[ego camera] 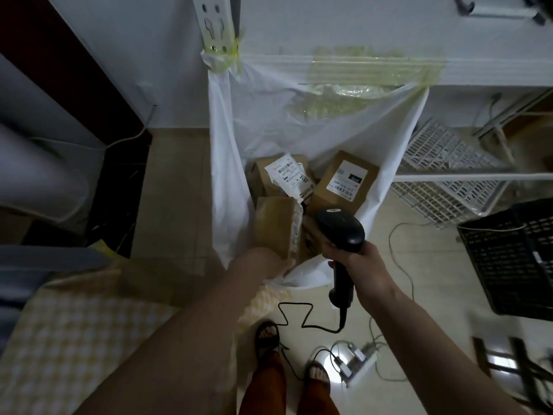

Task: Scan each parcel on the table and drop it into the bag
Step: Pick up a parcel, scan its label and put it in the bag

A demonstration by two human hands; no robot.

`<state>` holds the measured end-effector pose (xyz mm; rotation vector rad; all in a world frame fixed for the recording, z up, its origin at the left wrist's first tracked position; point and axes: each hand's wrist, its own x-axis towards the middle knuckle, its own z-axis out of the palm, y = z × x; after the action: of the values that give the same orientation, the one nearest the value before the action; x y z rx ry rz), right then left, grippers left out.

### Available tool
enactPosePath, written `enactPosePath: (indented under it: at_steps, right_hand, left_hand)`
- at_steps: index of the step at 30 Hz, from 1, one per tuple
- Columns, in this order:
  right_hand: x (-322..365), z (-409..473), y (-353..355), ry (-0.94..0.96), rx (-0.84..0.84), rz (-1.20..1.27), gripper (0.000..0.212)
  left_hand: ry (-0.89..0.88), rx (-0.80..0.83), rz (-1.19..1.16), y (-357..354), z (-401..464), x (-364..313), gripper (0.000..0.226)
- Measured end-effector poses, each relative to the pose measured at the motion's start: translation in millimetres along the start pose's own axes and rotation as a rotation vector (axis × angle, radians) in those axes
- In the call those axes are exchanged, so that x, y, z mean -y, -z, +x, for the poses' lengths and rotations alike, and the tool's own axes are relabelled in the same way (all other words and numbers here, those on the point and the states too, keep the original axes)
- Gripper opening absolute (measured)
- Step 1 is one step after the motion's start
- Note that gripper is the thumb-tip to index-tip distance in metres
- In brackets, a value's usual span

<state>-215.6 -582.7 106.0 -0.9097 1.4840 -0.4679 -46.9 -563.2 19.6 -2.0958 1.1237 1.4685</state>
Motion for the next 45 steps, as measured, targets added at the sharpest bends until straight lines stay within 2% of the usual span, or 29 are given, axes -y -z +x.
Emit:
enactPosePath:
  at_steps: [3, 10, 16, 23, 30, 36, 39, 43, 45]
  right_hand:
    - [4.5, 4.1, -3.6, 0.009, 0.004, 0.011, 0.015]
    - [5.2, 4.7, -4.9, -0.006, 0.026, -0.016, 0.015]
    - [7.3, -6.5, -10.2, -0.004, 0.060, -0.042, 0.020]
    - [13.6, -31.7, -23.5, 0.083, 0.218, -0.114, 0.018]
    - [-9.3, -82.2, -39.3, 0.130, 0.467, -0.228, 0.012]
    - [-61.6, -149.4, -55.7, 0.139, 0.717, -0.379, 0.010]
    - [-86.8, -195.4, -73.1, 0.107, 0.876, -0.458, 0.018]
    - [-118.4, -253.3, -92.8, 0.122, 1.090, -0.667, 0.005]
    - [-132.8, -281.4, -97.5, 0.150, 1.159, -0.727, 0.009]
  left_hand:
    - [-0.029, 0.025, 0.185, 7.0, -9.8, -4.0, 0.073]
    - [-0.033, -0.003, 0.301, 12.9, -23.0, -6.9, 0.063]
    - [-0.136, -0.288, 0.172, 13.1, -38.0, 1.9, 0.042]
    - [-0.112, -0.390, 0.060, 0.6, -81.9, 32.1, 0.045]
    - [0.070, -0.453, -0.177, -71.3, -157.4, 83.9, 0.049]
    - [0.349, -0.451, -0.341, -185.8, -229.8, 139.4, 0.064]
    - [0.484, -0.455, -0.465, -242.3, -272.3, 163.5, 0.063]
    - [0.659, -0.487, -0.637, -311.9, -325.6, 190.0, 0.060]
    - [0.722, -0.493, -0.723, -343.9, -346.0, 198.7, 0.062]
